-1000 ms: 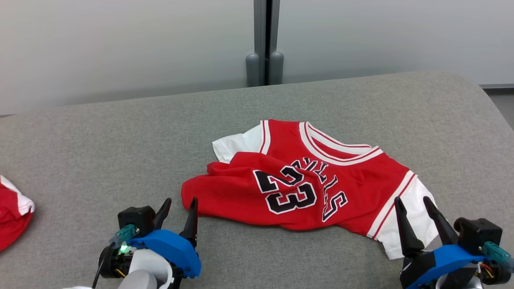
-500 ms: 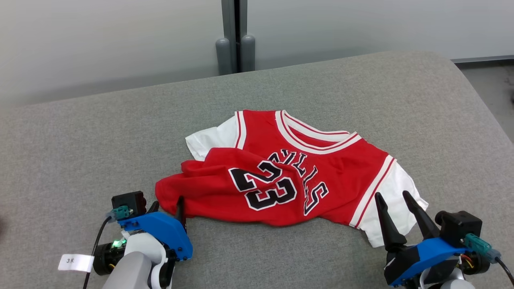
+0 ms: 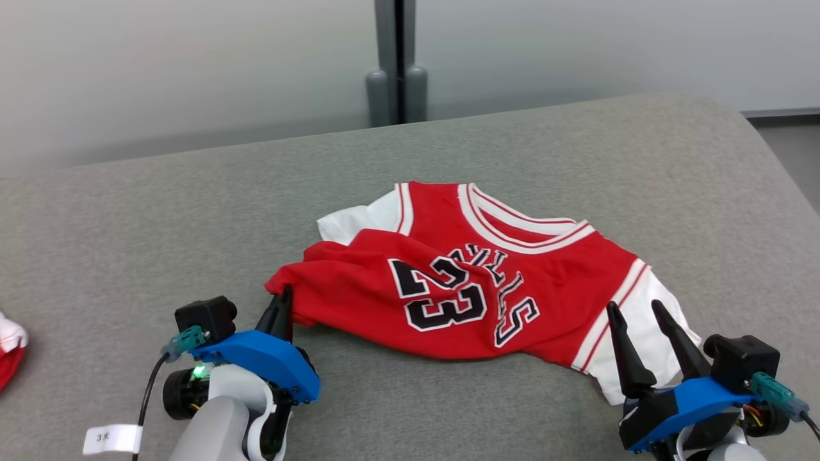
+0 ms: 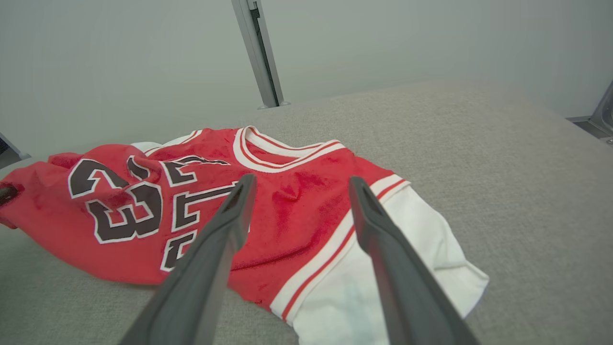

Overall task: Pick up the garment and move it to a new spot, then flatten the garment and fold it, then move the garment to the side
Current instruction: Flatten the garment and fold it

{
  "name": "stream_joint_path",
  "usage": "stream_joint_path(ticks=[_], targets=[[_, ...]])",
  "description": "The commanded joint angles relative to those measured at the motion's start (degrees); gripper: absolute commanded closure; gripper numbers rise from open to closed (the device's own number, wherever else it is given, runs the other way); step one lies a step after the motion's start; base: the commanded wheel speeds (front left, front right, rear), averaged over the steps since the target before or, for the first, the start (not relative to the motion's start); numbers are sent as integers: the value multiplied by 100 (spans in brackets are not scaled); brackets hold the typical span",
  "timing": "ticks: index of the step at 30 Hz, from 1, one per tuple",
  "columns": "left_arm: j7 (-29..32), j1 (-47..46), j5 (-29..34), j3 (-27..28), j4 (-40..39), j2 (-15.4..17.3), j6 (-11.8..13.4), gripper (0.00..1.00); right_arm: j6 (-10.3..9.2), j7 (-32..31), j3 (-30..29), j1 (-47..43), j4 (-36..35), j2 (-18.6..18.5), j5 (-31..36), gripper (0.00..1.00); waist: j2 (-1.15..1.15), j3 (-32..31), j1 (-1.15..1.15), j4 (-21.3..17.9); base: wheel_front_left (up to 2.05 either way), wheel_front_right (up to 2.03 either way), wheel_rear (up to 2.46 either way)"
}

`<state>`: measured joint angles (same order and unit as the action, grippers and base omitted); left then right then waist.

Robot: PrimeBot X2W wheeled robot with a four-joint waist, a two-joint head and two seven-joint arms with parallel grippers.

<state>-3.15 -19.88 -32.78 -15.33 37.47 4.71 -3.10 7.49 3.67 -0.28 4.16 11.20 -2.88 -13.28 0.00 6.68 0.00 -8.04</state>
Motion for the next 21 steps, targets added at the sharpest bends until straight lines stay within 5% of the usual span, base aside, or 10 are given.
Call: stream_joint_path(ticks=[1,9,15,21], targets=[[-15,106,-77,40,-143,-22,-40,100,1,1,-12,-59,-30,-2,-25,0,0,20,0,83,0,0,0],[805,958,-822,-66,-2574,-18,-240,100,1,-47,-199,-86,-122,-4,-34,0,0,0,0,580,0,0,0],[1532,1393,-1064,-204,-4480,127,-17,100,1,-82,-270,-51,-185,-3,-34,0,0,23,0,698,0,0,0],[2190,898,-873,-63,-4357,660,178,100,1,-19,-181,93,-205,-4,-124,0,0,205,0,558,0,0,0]])
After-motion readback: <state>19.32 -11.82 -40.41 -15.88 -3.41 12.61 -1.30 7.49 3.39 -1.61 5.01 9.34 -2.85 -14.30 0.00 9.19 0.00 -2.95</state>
